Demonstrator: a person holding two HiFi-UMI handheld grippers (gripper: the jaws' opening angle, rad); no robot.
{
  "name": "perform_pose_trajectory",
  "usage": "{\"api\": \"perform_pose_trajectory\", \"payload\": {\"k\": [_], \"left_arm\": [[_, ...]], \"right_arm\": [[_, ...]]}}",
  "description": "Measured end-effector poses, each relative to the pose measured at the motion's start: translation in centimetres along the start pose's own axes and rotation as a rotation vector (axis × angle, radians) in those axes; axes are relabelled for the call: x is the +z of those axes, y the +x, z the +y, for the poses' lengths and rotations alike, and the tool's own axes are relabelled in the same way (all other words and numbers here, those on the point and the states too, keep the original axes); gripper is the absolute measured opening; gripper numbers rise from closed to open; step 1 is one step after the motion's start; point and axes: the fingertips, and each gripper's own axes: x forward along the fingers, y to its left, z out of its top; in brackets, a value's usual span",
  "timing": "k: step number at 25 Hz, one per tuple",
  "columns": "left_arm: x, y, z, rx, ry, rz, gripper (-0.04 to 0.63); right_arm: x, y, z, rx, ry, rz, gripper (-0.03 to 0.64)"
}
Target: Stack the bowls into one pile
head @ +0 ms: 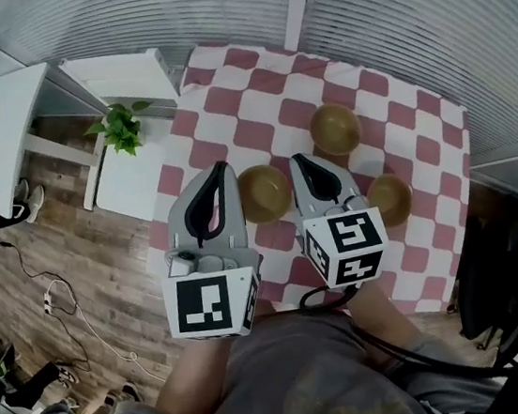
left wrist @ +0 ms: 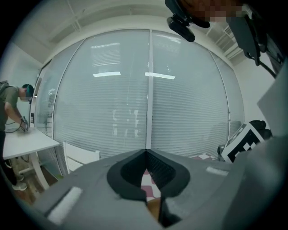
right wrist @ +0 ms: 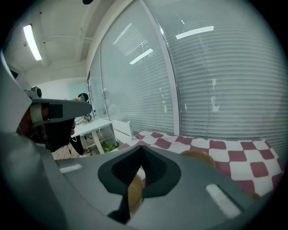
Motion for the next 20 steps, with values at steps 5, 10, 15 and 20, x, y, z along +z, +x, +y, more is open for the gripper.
{"api": "perform_pose_trajectory", "payload": {"k": [5, 10, 15, 20], "left_arm": [[-3.5, 1.8, 0.9, -0.029, -0.033, 0.064, 0.0], [-7.0, 3.0, 1.6, -0.042, -0.063, 0.118, 0.0], [-9.3, 3.4, 1.8, -0.06, -0.086, 0.161, 0.0], [-10.0, 3.9, 1.9, -0.071, -0.095, 0.175, 0.0]], "right_arm": [[-5.2, 1.7, -0.1, -0.026, 0.049, 0.11, 0.028], [-9.8, 2.6, 0.0, -0.053, 0.102, 0.186, 0.083], [-11.8, 3.0, 0.2, -0.061, 0.143, 0.225, 0.095], [-12.2, 3.5, 0.1, -0.075, 0.162, 0.236, 0.078]]}}
